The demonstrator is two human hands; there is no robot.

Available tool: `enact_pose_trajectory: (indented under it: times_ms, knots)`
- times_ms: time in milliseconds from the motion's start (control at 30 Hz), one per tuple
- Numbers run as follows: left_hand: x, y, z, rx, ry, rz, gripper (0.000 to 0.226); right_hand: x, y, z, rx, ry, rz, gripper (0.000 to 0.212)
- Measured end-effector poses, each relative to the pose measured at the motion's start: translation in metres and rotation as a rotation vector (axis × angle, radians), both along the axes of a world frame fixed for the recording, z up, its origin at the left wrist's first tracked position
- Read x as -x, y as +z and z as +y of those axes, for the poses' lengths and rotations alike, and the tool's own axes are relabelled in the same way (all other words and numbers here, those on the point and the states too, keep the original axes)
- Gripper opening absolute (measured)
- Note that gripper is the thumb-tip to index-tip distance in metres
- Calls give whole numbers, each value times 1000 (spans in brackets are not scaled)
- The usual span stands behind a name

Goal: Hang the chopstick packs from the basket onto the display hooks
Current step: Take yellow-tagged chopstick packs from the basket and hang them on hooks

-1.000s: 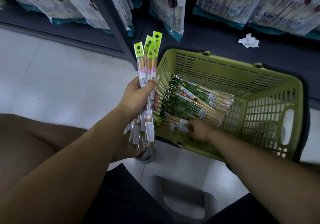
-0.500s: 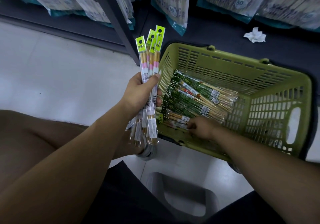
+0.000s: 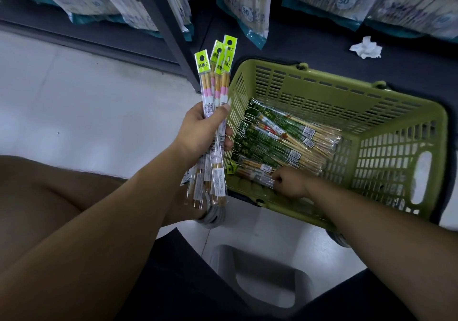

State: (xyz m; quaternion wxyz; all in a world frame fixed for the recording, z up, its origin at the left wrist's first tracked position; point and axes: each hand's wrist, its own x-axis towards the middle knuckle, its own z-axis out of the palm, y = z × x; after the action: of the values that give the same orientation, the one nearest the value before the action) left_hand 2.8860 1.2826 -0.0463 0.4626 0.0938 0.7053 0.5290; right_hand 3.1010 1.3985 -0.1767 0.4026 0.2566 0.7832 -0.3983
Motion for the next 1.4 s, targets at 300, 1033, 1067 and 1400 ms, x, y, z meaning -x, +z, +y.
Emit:
enact_pose_trajectory:
  times_ms: [300,1033,1067,1400]
  knots:
    - [0,0,0,1,3,-4,13,-4,-3,6,47,-112,42,22]
    - [-40,66,54,-235,34,-269,26,55,195,65,523,-944,571,16]
    - [-40,72,59,-257,34,-276,28,57,206,65,449,-956,592,12]
    - [-42,140,78,-399,-184,152,16,42,307,84,-192,-656,872,11]
